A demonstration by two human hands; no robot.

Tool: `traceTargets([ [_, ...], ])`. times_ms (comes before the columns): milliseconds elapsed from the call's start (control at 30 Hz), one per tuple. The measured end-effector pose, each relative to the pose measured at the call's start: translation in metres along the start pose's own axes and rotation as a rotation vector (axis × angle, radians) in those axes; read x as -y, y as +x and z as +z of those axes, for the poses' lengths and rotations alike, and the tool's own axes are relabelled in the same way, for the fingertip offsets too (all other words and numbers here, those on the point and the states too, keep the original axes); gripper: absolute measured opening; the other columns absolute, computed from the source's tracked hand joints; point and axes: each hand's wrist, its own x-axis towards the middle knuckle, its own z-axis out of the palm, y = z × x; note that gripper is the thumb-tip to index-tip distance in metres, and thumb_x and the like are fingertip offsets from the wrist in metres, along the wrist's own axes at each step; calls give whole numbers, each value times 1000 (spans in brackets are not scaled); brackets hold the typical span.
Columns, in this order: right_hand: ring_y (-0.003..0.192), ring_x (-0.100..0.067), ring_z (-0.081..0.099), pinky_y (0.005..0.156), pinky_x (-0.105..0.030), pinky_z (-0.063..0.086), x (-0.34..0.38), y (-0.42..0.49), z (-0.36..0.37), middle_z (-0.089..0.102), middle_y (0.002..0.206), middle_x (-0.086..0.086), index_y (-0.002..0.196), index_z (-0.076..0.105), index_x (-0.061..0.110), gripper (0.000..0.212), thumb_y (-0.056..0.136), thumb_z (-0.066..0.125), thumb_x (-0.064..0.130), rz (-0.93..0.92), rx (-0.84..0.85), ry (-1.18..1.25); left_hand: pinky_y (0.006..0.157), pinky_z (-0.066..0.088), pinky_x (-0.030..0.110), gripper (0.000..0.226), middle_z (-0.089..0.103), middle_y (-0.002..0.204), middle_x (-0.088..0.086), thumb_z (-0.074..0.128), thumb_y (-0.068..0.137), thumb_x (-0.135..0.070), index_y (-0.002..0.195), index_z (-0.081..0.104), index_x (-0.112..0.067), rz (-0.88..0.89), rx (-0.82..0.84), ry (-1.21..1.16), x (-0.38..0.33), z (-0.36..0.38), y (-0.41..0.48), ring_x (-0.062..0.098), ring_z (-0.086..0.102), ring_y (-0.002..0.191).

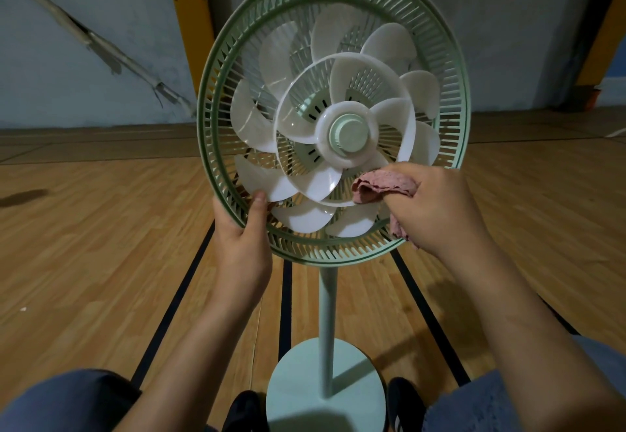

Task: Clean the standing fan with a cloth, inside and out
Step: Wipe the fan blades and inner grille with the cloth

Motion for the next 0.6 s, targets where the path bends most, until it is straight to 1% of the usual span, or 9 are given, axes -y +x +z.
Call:
traceTargets([
  [67,34,-12,57,35,-20,43,-2,1,-3,67,53,7,102,80,36,32,90,60,16,6,-36,45,88,61,21,49,72,130,-19,59,103,-47,149,52,-31,-11,-7,-1,0,-1,2,3,71,117],
  [133,35,-14,57,36,-23,44,-2,2,-4,66,53,3,103,81,34,32,93,60,12,6,-77,128,95,62,33,53,72,134,-12,58,104,-52,151,52,-29,-16,-3,-1,1,-1,2,8,71,121],
  [200,42,-12,58,41,-22,46,-1,3,-5,67,57,4,105,82,30,30,95,61,12,2,-149,196,98,60,38,55,71,136,-9,56,104,-58,152,53,-29,-9,1,0,1,-1,2,11,71,122],
  [267,47,-10,59,45,-20,47,1,3,-5,68,60,4,103,81,27,25,95,61,13,-7,-231,267,98,59,36,58,71,135,-11,55,103,-64,151,53,-31,-7,-9,3,0,0,1,9,71,121],
  [333,47,-8,59,47,-17,47,1,3,-3,66,58,2,98,80,24,26,94,59,10,-1,-255,344,96,59,35,61,71,135,-11,54,102,-67,152,53,-32,-10,-11,10,0,0,0,8,71,121],
  [400,48,-9,59,46,-20,48,0,1,4,67,61,-2,99,80,27,29,96,59,7,46,-183,372,93,62,32,62,71,136,-9,54,102,-67,152,53,-31,-8,-6,10,0,1,0,10,72,121],
  [467,50,-10,60,47,-22,49,-1,-1,13,68,63,-1,97,78,27,24,97,62,10,57,-128,349,90,63,27,62,72,135,-10,54,102,-66,152,52,-30,-11,-5,1,-1,1,0,9,72,120],
  [533,52,-11,56,49,-28,49,-2,-4,19,63,59,1,84,74,23,17,96,65,16,53,-116,322,92,63,29,66,71,136,-10,55,100,-67,154,50,-29,-20,3,14,-1,1,0,8,71,120],
  [600,49,-14,54,49,-33,48,-2,-7,26,61,56,-2,74,67,20,23,96,66,18,65,-69,304,95,63,33,77,70,138,-7,61,95,-69,156,46,-26,-32,25,36,-2,0,0,10,71,121],
])
